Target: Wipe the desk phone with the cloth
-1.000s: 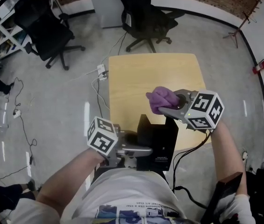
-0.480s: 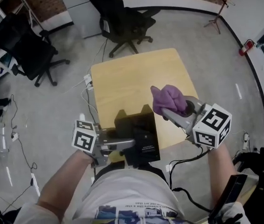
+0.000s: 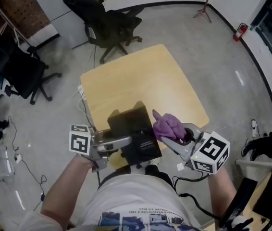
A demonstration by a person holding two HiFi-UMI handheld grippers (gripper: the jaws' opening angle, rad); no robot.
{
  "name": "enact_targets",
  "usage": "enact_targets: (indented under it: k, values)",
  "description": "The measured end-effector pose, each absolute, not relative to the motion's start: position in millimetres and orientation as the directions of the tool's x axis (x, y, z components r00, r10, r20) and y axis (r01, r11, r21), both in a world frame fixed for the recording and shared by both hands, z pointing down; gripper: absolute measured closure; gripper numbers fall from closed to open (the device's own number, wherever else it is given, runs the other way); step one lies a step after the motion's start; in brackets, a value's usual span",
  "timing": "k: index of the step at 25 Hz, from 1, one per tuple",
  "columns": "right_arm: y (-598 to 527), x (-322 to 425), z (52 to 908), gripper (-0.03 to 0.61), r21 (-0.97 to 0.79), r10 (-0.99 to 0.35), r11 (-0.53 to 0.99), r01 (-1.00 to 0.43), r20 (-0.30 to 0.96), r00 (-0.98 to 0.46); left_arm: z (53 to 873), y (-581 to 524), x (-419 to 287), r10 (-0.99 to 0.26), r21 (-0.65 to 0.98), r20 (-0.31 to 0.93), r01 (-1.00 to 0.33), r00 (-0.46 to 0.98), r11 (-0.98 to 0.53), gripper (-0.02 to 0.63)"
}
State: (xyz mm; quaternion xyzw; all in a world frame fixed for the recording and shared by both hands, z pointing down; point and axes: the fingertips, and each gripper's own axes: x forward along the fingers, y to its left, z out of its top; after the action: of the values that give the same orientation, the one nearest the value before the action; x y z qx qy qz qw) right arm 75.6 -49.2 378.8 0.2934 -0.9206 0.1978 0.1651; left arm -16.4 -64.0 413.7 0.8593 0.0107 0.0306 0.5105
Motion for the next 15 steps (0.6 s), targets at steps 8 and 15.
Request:
enact_targets:
  k: [8,15]
  values:
    - [3,86,416,0.474,-0.318,-0.447,0.711,-0.627,0.483,-0.753,412,-62,-14,0.054,0.879,0.033,-0.003,0.998,-0.476,0.436]
    - [-10,94,402,0.474,-0.357,-0.440,0.729,-0.584,0.409,-0.799,408,-49,-9,0.137,0.870,0.017,0.053,0.990,-0.491,0.436]
